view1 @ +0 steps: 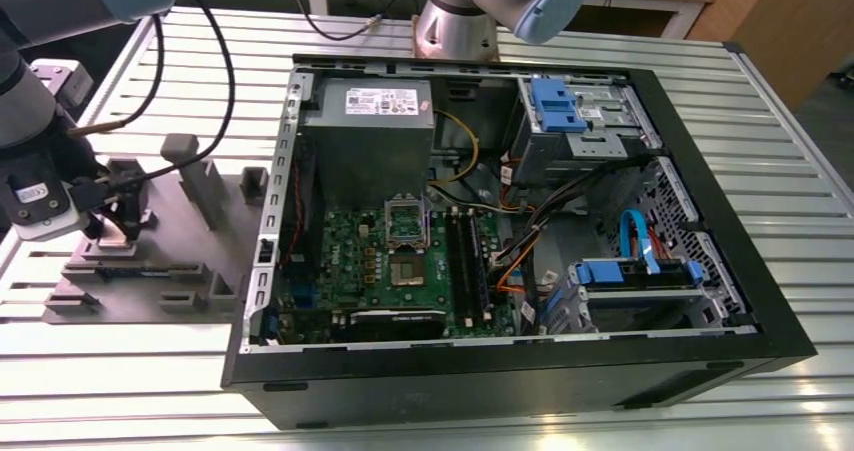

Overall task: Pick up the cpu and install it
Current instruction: 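Pick up the cpu and move it towards the insertion slot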

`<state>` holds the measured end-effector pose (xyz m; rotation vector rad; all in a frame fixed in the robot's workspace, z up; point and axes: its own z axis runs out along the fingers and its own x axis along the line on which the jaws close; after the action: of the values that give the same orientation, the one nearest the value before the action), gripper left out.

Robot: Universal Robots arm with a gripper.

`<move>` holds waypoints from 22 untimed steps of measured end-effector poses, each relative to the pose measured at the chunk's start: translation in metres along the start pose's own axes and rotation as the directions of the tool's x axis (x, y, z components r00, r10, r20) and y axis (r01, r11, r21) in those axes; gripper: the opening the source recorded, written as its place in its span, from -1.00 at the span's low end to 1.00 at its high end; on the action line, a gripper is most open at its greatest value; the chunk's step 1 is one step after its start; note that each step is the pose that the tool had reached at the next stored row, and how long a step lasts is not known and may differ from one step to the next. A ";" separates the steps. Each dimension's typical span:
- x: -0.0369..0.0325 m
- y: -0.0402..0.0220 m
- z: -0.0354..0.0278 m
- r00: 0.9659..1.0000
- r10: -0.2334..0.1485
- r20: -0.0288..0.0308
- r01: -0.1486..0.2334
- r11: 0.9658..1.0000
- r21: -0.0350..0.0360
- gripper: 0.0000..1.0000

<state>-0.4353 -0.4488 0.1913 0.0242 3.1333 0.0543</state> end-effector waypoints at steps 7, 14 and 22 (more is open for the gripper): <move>-0.0002 0.0000 0.0016 1.000 0.000 0.000 0.000 1.000 0.000 -0.06; -0.0001 0.0013 0.0022 1.000 0.000 0.000 0.000 1.000 0.000 -0.06; -0.0001 0.0018 0.0030 1.000 0.000 0.000 0.000 1.000 0.000 -0.06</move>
<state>-0.4352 -0.4468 0.1883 0.0241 3.1335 0.0542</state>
